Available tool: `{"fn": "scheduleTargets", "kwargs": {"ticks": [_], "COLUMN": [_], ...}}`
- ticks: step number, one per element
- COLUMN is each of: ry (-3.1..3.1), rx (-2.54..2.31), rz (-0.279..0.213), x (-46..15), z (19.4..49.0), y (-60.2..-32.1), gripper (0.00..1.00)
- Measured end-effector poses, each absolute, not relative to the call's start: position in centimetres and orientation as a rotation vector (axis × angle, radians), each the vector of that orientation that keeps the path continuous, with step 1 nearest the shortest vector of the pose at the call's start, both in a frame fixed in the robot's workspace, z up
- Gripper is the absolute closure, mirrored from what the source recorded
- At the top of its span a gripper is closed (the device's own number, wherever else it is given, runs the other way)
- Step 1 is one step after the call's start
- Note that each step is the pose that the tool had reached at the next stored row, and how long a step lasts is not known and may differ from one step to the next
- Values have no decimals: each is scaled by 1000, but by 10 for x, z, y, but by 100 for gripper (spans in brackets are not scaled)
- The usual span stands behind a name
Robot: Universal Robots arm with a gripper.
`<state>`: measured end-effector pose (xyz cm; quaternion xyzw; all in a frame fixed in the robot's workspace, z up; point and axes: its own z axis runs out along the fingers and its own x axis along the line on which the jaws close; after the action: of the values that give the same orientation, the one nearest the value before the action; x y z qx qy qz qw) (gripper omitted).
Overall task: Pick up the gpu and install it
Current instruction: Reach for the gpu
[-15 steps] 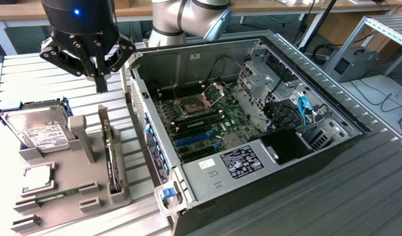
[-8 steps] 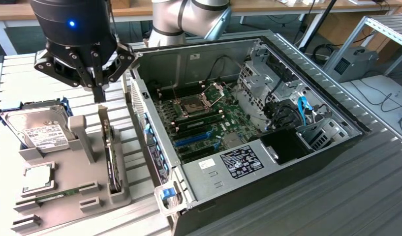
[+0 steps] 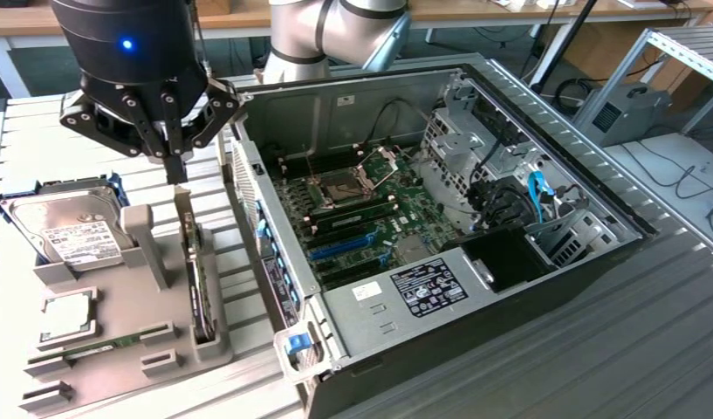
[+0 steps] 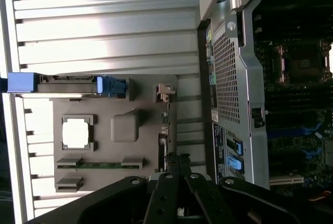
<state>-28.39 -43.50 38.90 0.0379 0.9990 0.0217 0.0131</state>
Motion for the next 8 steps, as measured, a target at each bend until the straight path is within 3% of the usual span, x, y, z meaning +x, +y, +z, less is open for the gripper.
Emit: {"fn": "scheduleTargets", "kwargs": {"ticks": [8], "ry": [3112], "rx": [118], "rz": [68], "x": [-284], "z": [389], "y": [-437], "gripper": [89]}}
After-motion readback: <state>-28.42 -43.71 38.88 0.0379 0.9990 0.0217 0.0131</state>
